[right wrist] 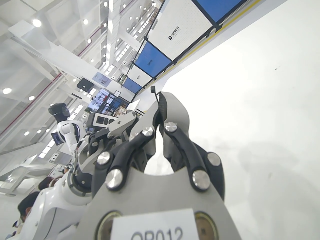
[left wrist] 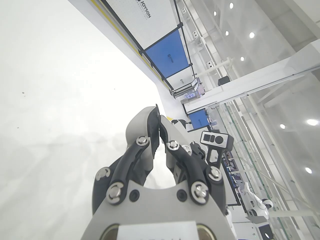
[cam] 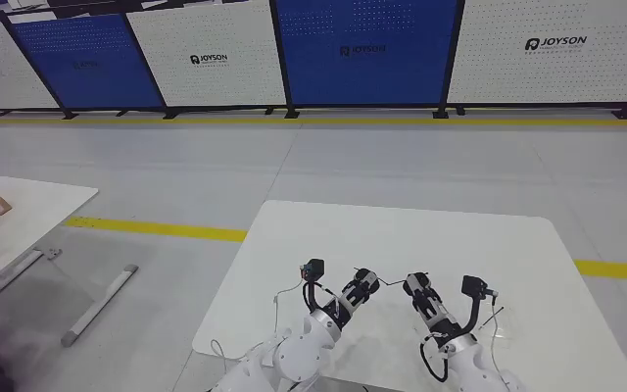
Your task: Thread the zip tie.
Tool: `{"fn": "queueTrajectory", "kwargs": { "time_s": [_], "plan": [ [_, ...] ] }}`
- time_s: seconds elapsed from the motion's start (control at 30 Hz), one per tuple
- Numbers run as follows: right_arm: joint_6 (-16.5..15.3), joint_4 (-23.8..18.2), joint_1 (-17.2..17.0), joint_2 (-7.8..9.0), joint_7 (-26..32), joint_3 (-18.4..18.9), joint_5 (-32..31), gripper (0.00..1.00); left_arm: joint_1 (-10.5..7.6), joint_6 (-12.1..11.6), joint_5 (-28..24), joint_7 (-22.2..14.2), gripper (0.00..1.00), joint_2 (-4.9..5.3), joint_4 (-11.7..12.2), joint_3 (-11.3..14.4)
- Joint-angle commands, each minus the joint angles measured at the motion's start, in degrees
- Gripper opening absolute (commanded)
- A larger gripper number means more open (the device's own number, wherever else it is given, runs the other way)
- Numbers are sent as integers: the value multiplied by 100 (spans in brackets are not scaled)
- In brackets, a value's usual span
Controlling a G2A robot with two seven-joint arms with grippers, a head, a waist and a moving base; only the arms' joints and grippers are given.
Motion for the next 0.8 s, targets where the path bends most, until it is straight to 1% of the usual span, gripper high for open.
{"fn": "queueTrajectory", "kwargs": {
  "time_s": [0.0,0.3,0.53,0.77],
  "plan": [
    [-16,20,3,-2,1,0,0,0,0,0,0,0,0,0,0,0],
    [-16,20,3,-2,1,0,0,0,2,-11,-6,0,0,-2,2,0],
    [-10,9,-10,-43,-159,1,296,0,51,-226,-130,43,0,-33,3,-48],
    [-39,40,37,-88,-264,-67,457,0,115,-337,-193,-14,0,-41,-42,-124]
  ]
}}
